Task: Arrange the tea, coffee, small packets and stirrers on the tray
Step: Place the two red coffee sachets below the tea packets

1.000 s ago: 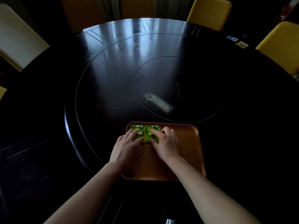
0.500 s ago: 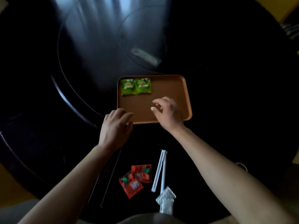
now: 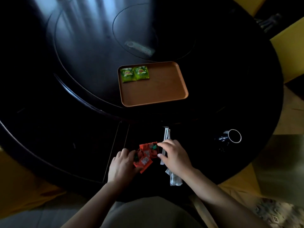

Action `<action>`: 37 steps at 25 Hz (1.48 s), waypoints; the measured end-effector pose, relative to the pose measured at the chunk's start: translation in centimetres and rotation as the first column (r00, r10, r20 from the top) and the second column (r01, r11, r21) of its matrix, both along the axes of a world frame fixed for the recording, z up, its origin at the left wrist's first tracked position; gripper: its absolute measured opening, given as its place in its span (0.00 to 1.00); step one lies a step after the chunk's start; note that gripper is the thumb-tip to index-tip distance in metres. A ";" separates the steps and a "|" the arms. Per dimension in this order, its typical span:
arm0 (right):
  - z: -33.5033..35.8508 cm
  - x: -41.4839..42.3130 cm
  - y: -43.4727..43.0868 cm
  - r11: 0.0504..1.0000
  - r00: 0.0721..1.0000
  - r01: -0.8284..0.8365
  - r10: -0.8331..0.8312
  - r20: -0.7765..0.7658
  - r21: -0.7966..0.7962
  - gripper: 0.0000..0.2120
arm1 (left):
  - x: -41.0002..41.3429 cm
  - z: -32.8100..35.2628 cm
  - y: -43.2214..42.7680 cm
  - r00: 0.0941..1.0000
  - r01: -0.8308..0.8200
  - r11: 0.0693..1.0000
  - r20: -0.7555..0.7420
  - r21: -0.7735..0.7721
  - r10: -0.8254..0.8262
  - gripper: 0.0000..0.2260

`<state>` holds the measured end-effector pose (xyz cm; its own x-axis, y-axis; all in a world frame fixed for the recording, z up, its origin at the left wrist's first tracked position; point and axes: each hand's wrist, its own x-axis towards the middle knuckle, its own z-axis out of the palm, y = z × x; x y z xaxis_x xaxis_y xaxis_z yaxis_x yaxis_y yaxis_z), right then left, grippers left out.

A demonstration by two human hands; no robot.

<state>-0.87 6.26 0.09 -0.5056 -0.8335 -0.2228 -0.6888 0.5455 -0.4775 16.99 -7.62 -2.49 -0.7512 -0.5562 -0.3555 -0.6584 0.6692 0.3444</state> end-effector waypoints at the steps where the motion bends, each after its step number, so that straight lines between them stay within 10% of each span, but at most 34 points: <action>1: -0.2 0.1 -0.8 0.999 0.999 -0.046 0.046 -0.023 0.005 0.23 | -0.2 -0.1 0.3 1.000 0.000 0.999 -0.002 -0.034 0.000 0.30; 11: -1.7 -0.8 -3.9 0.888 0.867 -0.423 0.455 -0.202 0.183 0.21 | -1.1 0.4 2.5 0.958 -0.250 0.967 -0.158 -0.058 0.238 0.18; 19: -1.9 -1.6 -4.3 0.899 0.880 -0.422 0.438 -0.182 0.120 0.18 | -0.2 2.8 3.9 0.668 -0.635 0.700 -0.224 0.326 0.710 0.07; 26: -0.2 -4.3 -3.7 0.989 0.972 -0.097 0.118 0.202 -0.111 0.02 | 0.0 4.0 4.3 0.525 -0.743 0.627 -0.379 0.233 0.762 0.08; 37: 4.7 -8.8 -6.7 0.948 0.960 0.196 -0.132 0.248 -0.253 0.05 | -5.4 6.3 -3.8 0.516 -0.600 0.705 -0.490 0.379 0.703 0.04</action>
